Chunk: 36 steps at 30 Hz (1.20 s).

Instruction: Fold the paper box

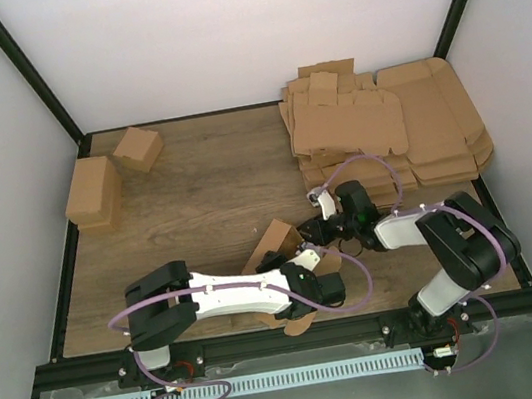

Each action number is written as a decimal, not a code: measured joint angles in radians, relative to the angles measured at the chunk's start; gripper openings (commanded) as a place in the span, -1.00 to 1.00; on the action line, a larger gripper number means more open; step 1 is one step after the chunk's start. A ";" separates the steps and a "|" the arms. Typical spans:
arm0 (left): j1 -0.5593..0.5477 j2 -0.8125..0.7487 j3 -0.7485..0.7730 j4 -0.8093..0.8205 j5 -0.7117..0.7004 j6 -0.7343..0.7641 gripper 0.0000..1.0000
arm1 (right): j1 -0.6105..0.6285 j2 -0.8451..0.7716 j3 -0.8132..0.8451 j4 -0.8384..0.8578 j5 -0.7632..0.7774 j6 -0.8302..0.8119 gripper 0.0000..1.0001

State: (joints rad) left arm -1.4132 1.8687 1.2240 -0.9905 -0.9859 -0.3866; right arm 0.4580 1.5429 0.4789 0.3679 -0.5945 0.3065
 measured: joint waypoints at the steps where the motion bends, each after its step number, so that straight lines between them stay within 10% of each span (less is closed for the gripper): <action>1: 0.000 0.000 0.000 0.000 0.001 0.000 -0.80 | 0.008 -0.003 -0.010 0.011 0.010 -0.003 -0.33; 27: 0.001 -0.021 0.000 0.032 0.022 0.021 -0.80 | 0.150 -0.027 -0.101 0.184 0.182 -0.093 -0.32; 36: 0.004 -0.026 -0.003 0.036 0.026 0.024 -0.80 | 0.224 0.026 -0.129 0.335 0.319 -0.116 -0.60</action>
State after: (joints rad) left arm -1.4090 1.8427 1.2209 -0.9546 -0.9596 -0.3622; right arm 0.6819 1.5688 0.3496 0.7025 -0.2756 0.1902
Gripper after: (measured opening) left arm 0.100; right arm 0.248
